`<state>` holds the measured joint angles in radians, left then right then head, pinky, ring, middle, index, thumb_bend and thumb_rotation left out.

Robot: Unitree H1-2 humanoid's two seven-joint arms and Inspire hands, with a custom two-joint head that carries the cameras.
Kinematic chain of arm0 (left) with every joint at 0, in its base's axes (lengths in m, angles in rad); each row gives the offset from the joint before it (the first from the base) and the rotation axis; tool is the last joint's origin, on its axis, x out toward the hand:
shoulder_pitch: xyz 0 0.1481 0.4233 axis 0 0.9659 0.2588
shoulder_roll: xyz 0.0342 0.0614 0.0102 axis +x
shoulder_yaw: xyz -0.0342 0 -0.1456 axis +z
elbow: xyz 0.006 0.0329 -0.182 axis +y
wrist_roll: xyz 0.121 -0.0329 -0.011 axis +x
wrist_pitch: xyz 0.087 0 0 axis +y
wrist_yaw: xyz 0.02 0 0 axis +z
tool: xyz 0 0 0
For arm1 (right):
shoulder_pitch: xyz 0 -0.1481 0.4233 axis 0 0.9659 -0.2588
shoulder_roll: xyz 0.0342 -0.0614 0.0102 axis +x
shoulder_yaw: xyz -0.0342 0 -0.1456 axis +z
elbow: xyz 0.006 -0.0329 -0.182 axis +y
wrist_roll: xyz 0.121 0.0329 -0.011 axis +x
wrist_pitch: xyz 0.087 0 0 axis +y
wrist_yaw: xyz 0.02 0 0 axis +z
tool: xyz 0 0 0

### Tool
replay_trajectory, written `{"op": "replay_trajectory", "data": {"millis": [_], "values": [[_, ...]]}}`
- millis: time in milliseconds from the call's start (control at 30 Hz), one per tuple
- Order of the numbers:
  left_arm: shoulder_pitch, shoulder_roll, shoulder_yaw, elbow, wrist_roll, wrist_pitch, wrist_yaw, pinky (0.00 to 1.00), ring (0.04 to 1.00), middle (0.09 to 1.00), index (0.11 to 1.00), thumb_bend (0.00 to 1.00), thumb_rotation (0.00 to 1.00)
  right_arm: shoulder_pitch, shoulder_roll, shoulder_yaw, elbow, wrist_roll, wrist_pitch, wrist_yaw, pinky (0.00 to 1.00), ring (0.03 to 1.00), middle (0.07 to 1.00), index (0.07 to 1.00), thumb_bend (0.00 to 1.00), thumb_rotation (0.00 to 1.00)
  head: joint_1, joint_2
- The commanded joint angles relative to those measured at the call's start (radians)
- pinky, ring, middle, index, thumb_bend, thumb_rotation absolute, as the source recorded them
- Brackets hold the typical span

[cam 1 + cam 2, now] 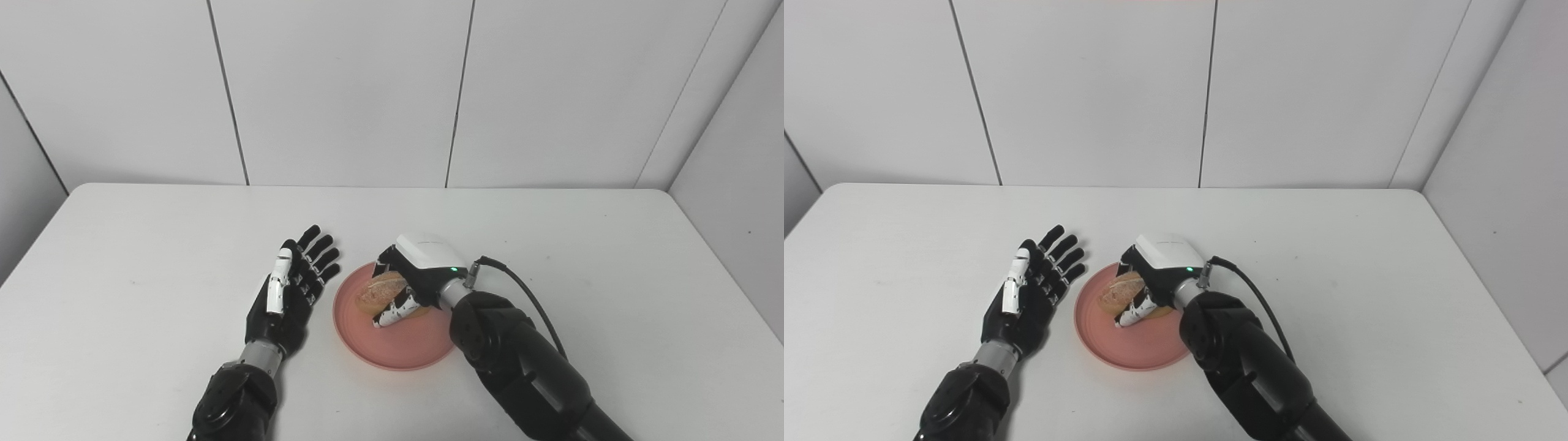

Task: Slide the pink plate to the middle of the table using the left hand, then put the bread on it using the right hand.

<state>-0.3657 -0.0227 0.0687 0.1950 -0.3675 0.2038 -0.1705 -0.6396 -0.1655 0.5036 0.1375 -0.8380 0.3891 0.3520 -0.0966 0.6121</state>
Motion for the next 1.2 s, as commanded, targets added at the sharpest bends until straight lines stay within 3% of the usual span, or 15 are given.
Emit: {"op": "replay_trajectory", "data": {"millis": [0,133,233,300,367,500,667,767,1167], "values": [[0.005,-0.012,-0.008,0.008,0.011,0.024,0.009,0.91,0.899,0.903,0.889,0.38,1.0,-0.011,-0.017,0.0,-0.011,-0.014,-0.024,-0.018,0.27,0.362,0.459,0.491,0.5,0.15,0.0,0.0],[0.005,-0.013,-0.008,0.007,0.012,0.026,0.012,0.91,0.896,0.9,0.886,0.38,1.0,-0.012,-0.023,0.004,-0.026,-0.019,-0.012,0.0,0.29,0.372,0.466,0.491,0.5,0.15,0.001,0.0],[0.004,-0.013,-0.009,0.008,0.014,0.027,0.013,0.9,0.895,0.898,0.885,0.38,1.0,-0.017,-0.029,0.004,-0.042,-0.02,0.005,0.03,0.42,0.509,0.59,0.494,0.51,0.16,0.001,0.0],[0.004,-0.013,-0.008,0.008,0.014,0.028,0.014,0.9,0.893,0.895,0.882,0.38,1.0,-0.02,-0.031,0.003,-0.058,-0.02,0.02,0.055,0.49,0.605,0.691,0.724,0.73,0.37,0.001,0.0],[0.003,-0.013,-0.007,0.01,0.012,0.029,0.014,0.9,0.893,0.895,0.882,0.38,1.0,-0.02,-0.034,0.0,-0.08,-0.019,0.03,0.08,0.54,0.652,0.734,0.776,0.79,0.42,0.001,-0.001],[0.004,-0.013,-0.009,0.008,0.015,0.028,0.013,0.9,0.892,0.892,0.881,0.38,1.0,-0.022,-0.033,-0.006,-0.11,-0.028,0.048,0.112,0.6,0.715,0.787,0.834,0.87,0.49,0.001,-0.001],[0.003,-0.012,-0.005,0.011,0.01,0.026,0.012,0.9,0.894,0.895,0.883,0.38,1.0,-0.03,-0.033,-0.032,-0.169,-0.032,0.071,0.145,0.63,0.76,0.827,0.847,0.93,0.49,-0.001,-0.001],[0.002,-0.013,-0.002,0.012,0.007,0.03,0.012,0.89,0.894,0.894,0.882,0.38,1.0,-0.036,-0.038,-0.041,-0.198,-0.034,0.071,0.156,0.7,0.81,0.866,0.863,0.95,0.5,-0.002,-0.001],[0.004,-0.007,-0.007,0.009,0.008,0.034,0.003,0.9,0.913,0.906,0.884,0.38,1.0,-0.048,-0.046,-0.119,-0.33,-0.011,0.048,0.16,0.63,0.777,0.856,0.875,1.0,0.56,-0.005,-0.006]]}}
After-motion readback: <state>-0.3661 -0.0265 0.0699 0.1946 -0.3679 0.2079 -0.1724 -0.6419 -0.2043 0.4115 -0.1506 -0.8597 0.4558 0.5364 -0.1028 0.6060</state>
